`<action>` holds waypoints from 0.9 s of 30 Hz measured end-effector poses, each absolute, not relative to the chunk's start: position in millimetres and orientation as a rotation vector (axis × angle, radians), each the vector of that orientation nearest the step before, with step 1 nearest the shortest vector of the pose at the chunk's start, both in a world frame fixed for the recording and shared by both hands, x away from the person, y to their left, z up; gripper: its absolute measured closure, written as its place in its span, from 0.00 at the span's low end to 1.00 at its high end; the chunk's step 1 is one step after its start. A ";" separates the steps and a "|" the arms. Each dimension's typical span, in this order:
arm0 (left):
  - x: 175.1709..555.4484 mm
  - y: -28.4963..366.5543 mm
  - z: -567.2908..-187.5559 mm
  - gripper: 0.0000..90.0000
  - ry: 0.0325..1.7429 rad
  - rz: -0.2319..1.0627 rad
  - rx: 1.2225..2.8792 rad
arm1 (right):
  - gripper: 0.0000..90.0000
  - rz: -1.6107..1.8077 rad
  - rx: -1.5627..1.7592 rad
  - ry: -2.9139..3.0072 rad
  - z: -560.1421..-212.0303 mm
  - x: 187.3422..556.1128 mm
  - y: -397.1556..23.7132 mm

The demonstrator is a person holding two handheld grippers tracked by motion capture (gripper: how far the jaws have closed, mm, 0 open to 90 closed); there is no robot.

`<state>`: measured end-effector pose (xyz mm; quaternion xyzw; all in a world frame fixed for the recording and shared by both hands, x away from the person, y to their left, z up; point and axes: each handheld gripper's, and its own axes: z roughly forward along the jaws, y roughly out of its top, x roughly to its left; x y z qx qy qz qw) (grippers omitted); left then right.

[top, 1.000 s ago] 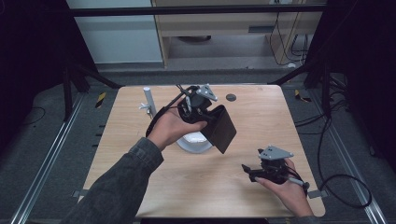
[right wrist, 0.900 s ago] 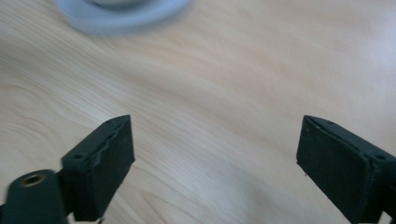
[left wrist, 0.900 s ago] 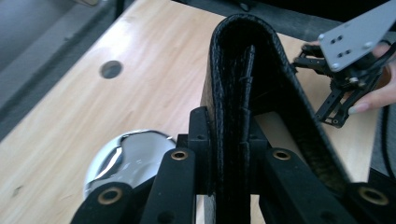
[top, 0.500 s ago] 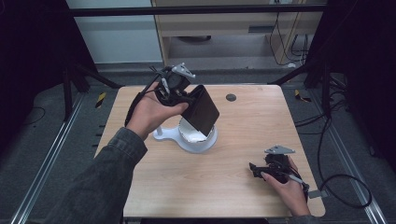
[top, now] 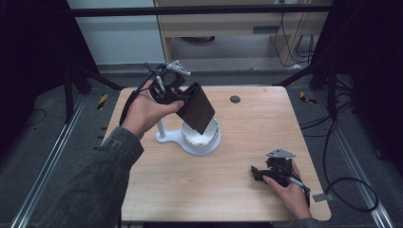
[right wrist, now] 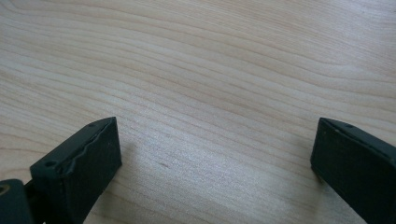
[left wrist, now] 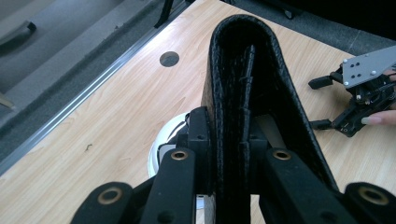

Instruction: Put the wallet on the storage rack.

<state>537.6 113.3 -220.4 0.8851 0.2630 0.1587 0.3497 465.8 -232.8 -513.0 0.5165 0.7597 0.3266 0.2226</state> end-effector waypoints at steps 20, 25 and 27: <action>553.9 107.7 -264.7 0.88 0.704 0.408 2.344 | 0.02 0.902 1.427 2.098 -513.1 466.1 -232.7; 557.2 103.8 -271.7 0.88 0.708 0.405 2.352 | 0.02 0.904 1.427 2.099 -513.0 465.5 -232.7; 557.8 102.9 -273.1 0.88 0.705 0.406 2.358 | 0.02 0.904 1.428 2.100 -513.0 465.5 -232.7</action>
